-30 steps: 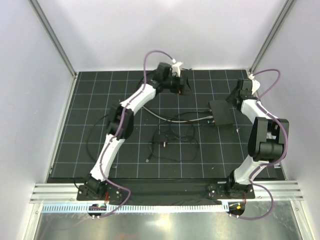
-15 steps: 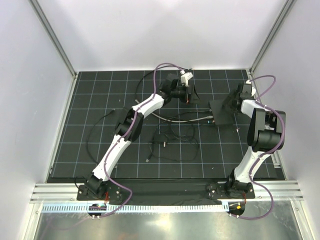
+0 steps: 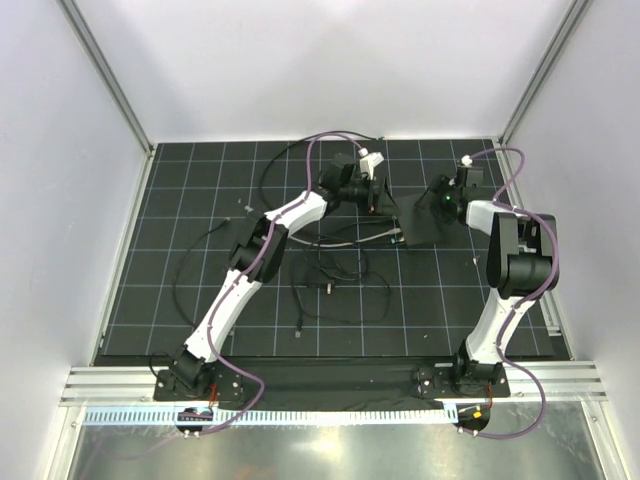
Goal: Pull the plug from the switch port
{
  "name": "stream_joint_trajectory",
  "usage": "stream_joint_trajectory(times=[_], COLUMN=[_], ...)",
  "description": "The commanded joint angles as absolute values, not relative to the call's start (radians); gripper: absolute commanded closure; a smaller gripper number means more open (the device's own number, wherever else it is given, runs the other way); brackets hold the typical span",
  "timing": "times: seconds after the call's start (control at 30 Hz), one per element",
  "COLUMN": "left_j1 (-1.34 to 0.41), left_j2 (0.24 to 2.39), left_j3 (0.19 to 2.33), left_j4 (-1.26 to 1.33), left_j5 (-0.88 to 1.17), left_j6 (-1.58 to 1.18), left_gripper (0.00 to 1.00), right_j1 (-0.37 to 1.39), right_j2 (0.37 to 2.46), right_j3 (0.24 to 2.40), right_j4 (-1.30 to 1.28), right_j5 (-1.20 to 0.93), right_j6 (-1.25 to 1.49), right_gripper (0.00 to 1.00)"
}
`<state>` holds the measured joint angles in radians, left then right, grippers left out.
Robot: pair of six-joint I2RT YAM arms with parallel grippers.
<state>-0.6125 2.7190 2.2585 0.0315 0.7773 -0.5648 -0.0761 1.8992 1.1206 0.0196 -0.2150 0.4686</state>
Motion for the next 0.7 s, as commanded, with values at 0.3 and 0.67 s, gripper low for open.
stream_joint_trajectory(times=[0.3, 0.67], left_j1=[-0.574, -0.574], left_j2=[2.661, 2.764], left_j3=[2.255, 2.321], left_j4=[-0.086, 0.040], left_j5=[0.994, 1.008], left_j6=[-0.659, -0.885], left_gripper=[0.36, 0.45], right_j1=[-0.014, 0.110], right_j2=[1.750, 1.836], right_j3=[1.152, 1.167], right_j4=[-0.100, -0.114], right_j5=[-0.043, 0.033], right_j6=[0.384, 0.368], right_gripper=[0.38, 0.41])
